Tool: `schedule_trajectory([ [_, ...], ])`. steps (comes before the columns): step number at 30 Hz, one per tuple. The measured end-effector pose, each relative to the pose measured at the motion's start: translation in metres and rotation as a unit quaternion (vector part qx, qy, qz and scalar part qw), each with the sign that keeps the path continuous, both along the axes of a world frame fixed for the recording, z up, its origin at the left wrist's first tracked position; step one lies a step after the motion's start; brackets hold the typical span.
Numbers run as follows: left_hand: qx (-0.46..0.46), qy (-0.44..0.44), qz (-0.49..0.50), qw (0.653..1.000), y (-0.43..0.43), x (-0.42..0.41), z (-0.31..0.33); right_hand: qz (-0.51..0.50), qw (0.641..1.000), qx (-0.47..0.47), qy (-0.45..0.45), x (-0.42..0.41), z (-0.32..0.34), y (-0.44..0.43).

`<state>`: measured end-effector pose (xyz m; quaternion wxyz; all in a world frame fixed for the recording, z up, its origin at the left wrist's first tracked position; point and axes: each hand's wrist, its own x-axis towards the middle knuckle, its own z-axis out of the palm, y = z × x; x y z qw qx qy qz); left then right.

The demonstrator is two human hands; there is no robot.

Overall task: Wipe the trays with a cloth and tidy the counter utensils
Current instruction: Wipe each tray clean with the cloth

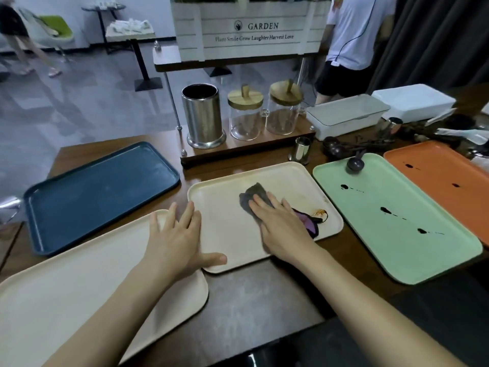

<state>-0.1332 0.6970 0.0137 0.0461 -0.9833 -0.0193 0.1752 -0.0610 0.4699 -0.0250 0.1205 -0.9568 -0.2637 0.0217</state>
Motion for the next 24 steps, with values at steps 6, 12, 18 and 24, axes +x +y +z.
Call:
schedule_trajectory([
  [6,-0.014,-0.002,-0.008,1.0,0.002,0.001,-0.003,-0.071,0.997,-0.035,-0.024,0.051,0.006,-0.047],
  [12,-0.035,0.002,-0.006,0.999,0.004,0.001,-0.005,-0.055,0.998,-0.019,-0.025,0.072,0.012,-0.038],
  [18,-0.048,0.006,0.002,0.999,0.005,0.001,-0.006,-0.092,0.993,-0.025,-0.066,0.045,0.006,-0.054],
  [24,-0.071,0.013,0.002,0.997,0.008,0.002,-0.01,-0.086,0.995,0.031,-0.046,0.059,0.009,-0.018],
])
